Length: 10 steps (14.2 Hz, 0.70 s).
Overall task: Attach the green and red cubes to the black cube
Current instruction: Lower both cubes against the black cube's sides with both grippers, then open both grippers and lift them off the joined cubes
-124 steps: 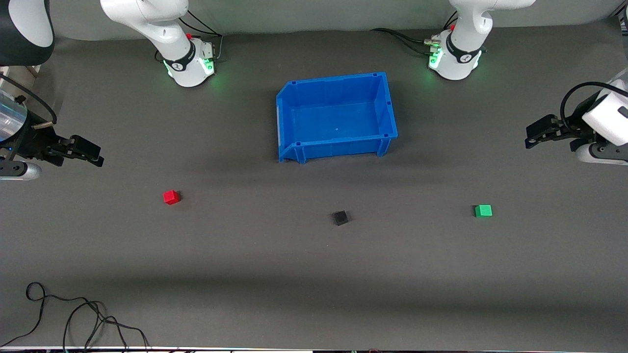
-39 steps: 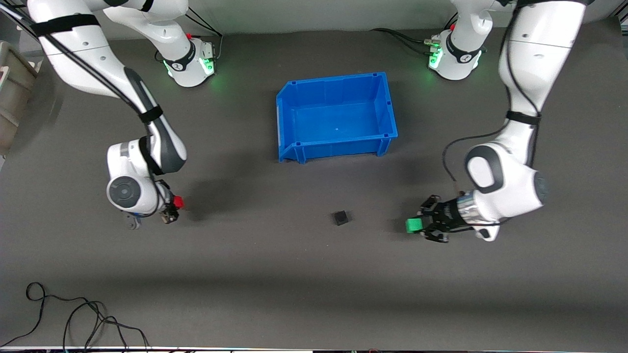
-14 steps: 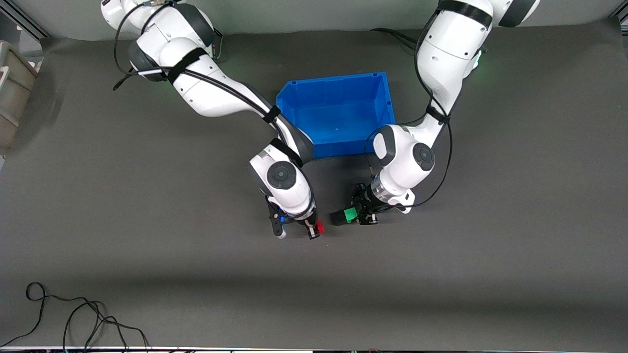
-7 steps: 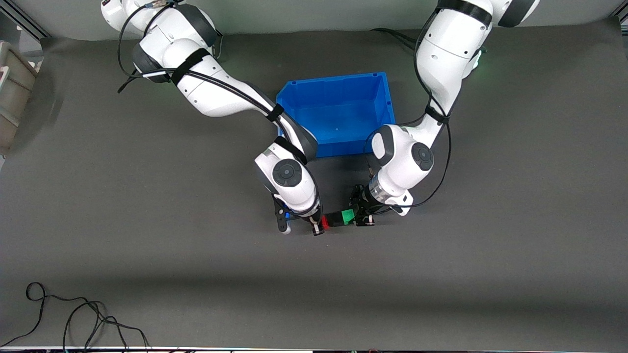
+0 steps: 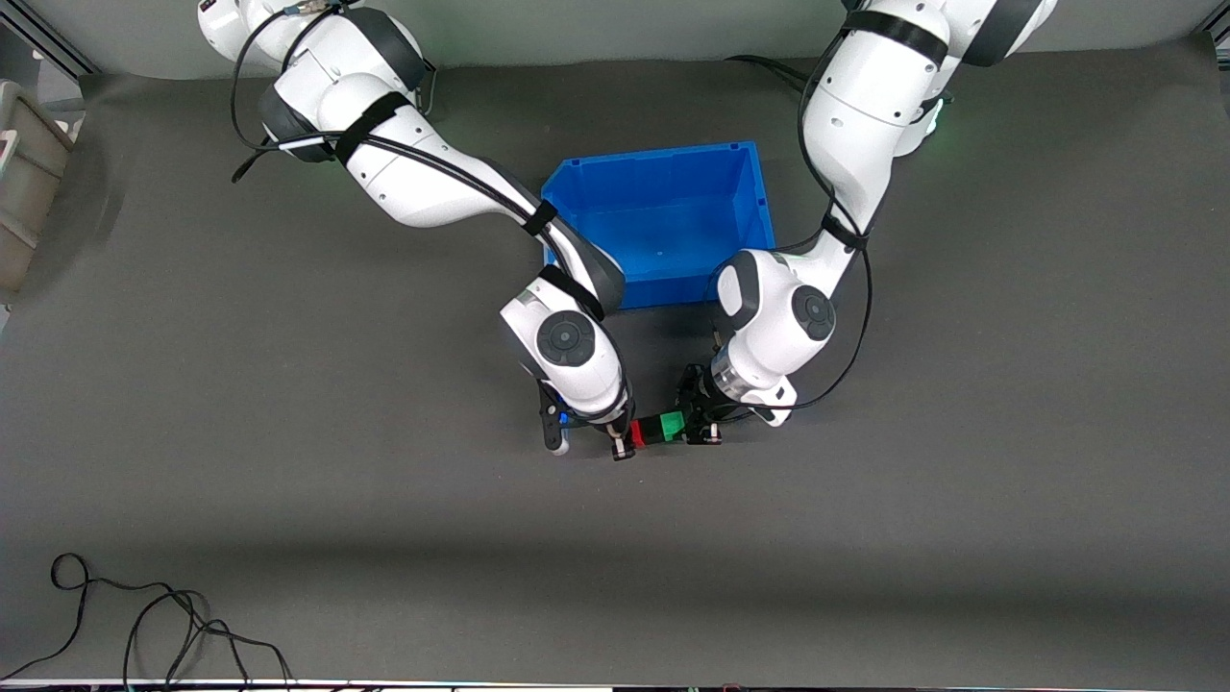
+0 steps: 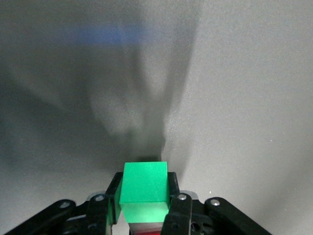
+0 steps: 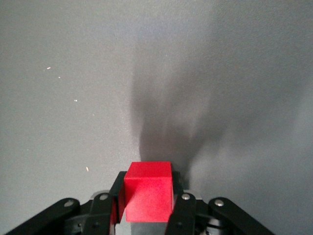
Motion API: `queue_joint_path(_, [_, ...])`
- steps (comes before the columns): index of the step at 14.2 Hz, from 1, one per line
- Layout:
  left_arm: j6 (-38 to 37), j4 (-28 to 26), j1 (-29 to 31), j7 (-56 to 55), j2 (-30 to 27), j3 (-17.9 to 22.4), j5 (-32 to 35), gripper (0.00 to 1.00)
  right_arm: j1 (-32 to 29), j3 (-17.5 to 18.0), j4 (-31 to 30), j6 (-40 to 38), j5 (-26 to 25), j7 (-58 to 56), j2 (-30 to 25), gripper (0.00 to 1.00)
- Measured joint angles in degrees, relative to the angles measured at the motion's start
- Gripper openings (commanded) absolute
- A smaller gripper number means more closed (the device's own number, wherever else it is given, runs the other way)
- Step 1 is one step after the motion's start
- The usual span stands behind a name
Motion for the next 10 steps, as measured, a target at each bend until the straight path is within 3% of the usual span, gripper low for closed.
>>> queue_joint_path(1, [0.0,0.1,0.0,0.0,0.0,0.0,0.0,0.96,0.0,0.0,0.3,-0.2,0.0,0.1,0.0,0.16])
queue_joint_path(2, [0.0,0.2,0.0,0.1,0.0,0.1,0.0,1.00,0.0,0.0,0.5,-0.2,0.0,0.3,0.0,0.16])
queue_joint_path(7, [-0.6,0.6,0.2,1.4,0.0,0.5,0.0,1.00,0.0,0.0,0.6,-0.2,0.0,0.5,0.2,0.18])
queue_joint_path(8, [-2.1,0.7,0.5,2.2,-0.2,0.9,0.0,1.00,0.0,0.0,0.6,-0.2,0.0,0.5,0.4,0.27])
queue_joint_path(9, [-4.1,0.8,1.3,3.3,-0.6,1.3,0.0,1.00,0.0,0.0,0.6,-0.2,0.0,0.5,0.5,0.45])
queue_joint_path(10, [-6.4,1.0,2.8,4.9,-1.3,1.5,0.0,1.00,0.0,0.0,0.6,-0.2,0.0,0.5,0.6,0.56])
